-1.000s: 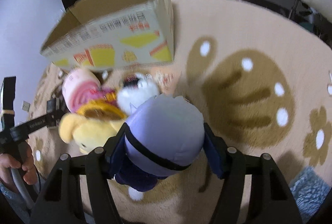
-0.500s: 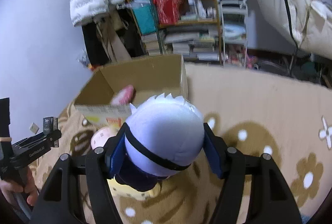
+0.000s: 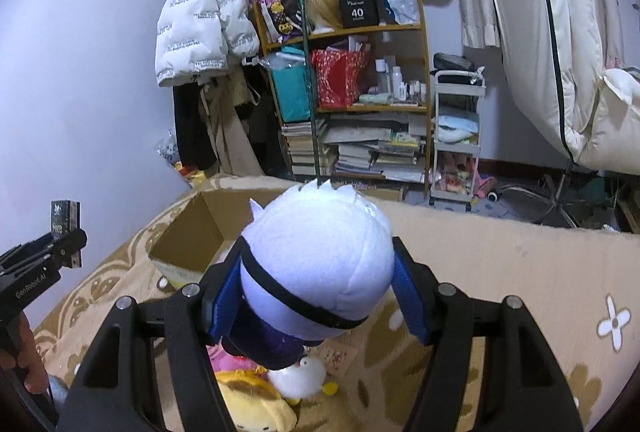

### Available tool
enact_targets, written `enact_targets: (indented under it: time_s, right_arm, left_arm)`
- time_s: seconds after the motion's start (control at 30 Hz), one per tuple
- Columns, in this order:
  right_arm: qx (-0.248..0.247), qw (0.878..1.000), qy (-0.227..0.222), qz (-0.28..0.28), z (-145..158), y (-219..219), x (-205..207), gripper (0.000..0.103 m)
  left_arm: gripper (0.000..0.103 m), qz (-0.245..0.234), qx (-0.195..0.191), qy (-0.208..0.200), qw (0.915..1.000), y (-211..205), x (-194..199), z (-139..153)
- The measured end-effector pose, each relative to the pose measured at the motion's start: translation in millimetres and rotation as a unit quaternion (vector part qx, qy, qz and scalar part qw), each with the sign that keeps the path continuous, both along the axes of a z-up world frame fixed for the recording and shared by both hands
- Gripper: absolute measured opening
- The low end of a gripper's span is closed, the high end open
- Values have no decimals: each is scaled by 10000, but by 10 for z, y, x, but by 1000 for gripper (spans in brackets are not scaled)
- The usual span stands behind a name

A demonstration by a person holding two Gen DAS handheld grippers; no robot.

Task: Organize soft objects
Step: 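Lift the Face pack with the left gripper while the right gripper carries the plush doll to the box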

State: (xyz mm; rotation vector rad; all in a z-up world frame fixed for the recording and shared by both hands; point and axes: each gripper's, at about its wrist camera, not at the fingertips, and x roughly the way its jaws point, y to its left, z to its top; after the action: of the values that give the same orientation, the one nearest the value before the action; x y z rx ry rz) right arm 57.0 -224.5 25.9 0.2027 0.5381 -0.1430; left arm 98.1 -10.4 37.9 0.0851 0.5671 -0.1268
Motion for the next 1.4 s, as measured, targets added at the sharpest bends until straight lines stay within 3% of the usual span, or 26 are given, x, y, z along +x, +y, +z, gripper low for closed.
enact_targets:
  time_s: [0.6,0.9,1.4]
  right_arm:
    - [-74,9990,-409,144,43,-117,305,71]
    - [-61,9987,-476,177,74,-188,443,71]
    - [-89,9985,-488,223,53,-242,675,71]
  left_arm:
    - [45,-295,665,-481,9962,-552,243,179]
    - [45,-512,548,-382,9964,-643,357,222]
    - [45,-598,492,-85,9970,-684,623,-12]
